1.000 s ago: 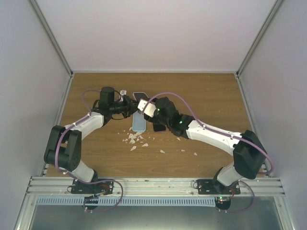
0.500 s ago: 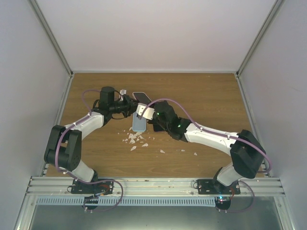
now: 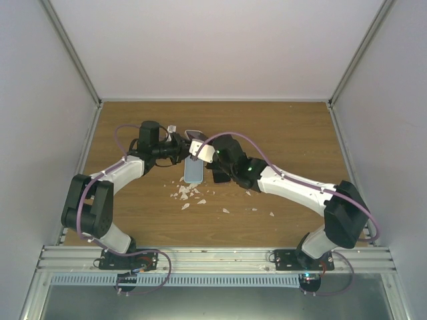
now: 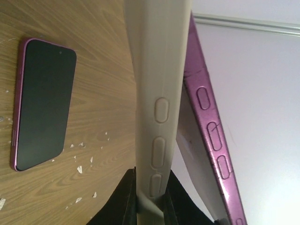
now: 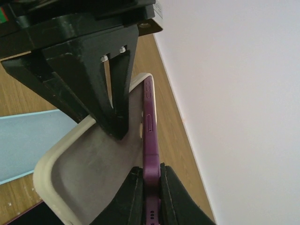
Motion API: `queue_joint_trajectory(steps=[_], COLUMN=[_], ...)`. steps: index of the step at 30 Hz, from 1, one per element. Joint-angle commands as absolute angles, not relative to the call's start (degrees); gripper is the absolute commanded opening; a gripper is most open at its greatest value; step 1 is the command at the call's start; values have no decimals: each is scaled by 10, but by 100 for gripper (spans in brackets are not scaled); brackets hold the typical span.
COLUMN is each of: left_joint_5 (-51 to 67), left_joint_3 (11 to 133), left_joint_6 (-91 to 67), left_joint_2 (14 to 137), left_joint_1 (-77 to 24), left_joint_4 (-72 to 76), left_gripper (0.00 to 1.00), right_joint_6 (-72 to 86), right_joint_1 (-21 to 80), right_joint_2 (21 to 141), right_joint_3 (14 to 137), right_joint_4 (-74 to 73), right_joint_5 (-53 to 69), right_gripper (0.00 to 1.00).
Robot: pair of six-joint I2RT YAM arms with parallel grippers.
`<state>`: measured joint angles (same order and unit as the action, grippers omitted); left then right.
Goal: Take the phone out of the phone case
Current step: Remove the phone case from the phone, then place the phone case at the center of the board.
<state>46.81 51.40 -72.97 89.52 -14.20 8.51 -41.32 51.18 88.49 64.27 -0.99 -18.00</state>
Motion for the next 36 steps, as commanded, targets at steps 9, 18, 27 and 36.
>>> queue_joint_trajectory(steps=[9,18,27,36], left_joint_5=[472,456,506,668], left_joint_3=[502,511,559,612], left_joint_6=[-671,-610,-428,-198], left_joint_2=[885,873,868,878], left_joint_1=[-138,-125,-103,-21], left_joint_4=[59,38,-32,-143], left_gripper=[0,0,0,0], right_joint_6=[-332,-297,-274,-259], right_joint_1=[467,418,358,331], right_joint_2=[841,809,780,765], right_joint_3=[719,746,736,718], right_joint_4=[-52,-99,-114,-118], right_joint_5=[-148,-90,-61,-50], right_gripper=[1,1,0,1])
